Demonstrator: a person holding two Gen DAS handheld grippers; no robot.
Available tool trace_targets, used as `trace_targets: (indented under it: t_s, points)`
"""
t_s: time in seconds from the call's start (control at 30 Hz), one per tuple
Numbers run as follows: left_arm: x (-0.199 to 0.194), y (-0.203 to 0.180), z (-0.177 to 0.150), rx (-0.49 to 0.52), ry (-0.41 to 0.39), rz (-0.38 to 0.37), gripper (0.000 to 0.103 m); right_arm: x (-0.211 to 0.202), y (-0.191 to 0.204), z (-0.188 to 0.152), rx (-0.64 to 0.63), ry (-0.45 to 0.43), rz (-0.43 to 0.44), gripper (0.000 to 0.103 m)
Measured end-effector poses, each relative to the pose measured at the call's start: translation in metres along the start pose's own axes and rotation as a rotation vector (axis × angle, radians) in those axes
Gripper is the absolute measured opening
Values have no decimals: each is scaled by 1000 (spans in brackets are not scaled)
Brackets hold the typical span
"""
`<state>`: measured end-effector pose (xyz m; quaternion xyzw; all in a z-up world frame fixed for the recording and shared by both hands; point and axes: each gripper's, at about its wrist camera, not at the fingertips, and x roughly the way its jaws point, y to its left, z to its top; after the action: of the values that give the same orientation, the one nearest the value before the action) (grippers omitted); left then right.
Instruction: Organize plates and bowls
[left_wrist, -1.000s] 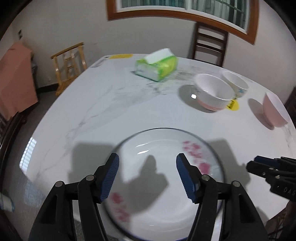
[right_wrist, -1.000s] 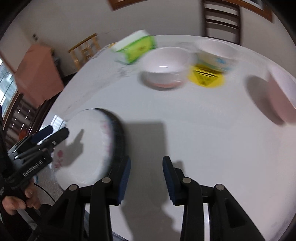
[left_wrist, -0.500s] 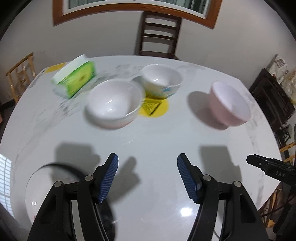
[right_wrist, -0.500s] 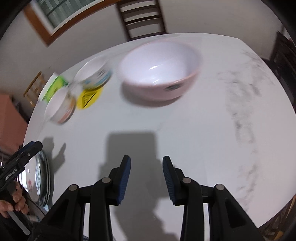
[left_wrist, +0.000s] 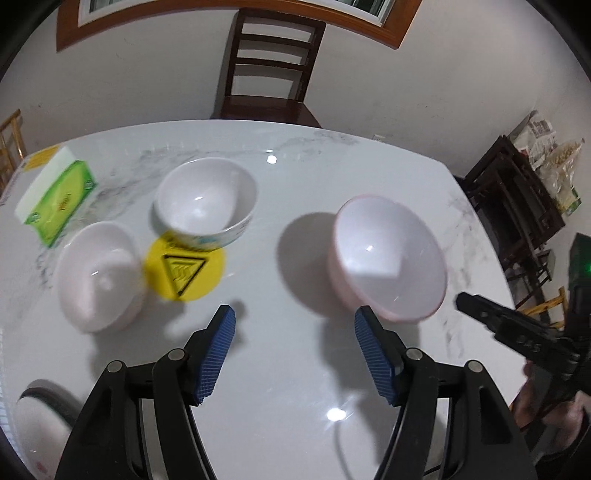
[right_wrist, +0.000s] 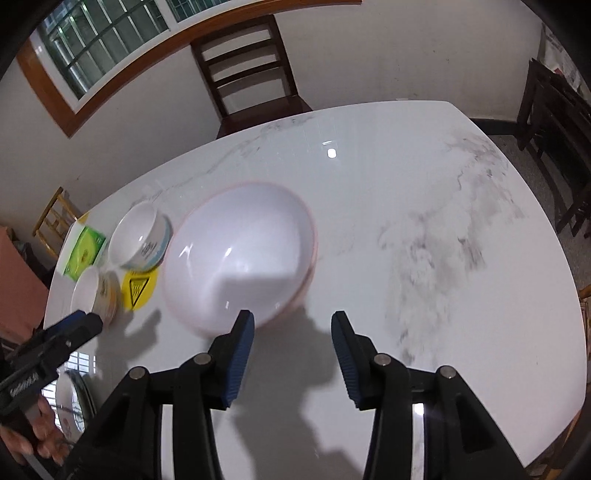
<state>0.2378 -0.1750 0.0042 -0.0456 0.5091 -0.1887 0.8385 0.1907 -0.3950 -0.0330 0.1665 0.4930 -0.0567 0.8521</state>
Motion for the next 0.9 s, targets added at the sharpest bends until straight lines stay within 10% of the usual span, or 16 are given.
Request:
trace_targets:
  t_s: [0.43,0.67,0.9]
  points:
    - [78,-19,33,-85,105,-26,59,70,-15,26,82,108,18,44]
    - [100,-18,27,-125,147,-52,22,78,-10,30,58,67,-2,44]
    - [98,-20,25,-101,146,-73,14,81,-2,28,54,67,-2,18]
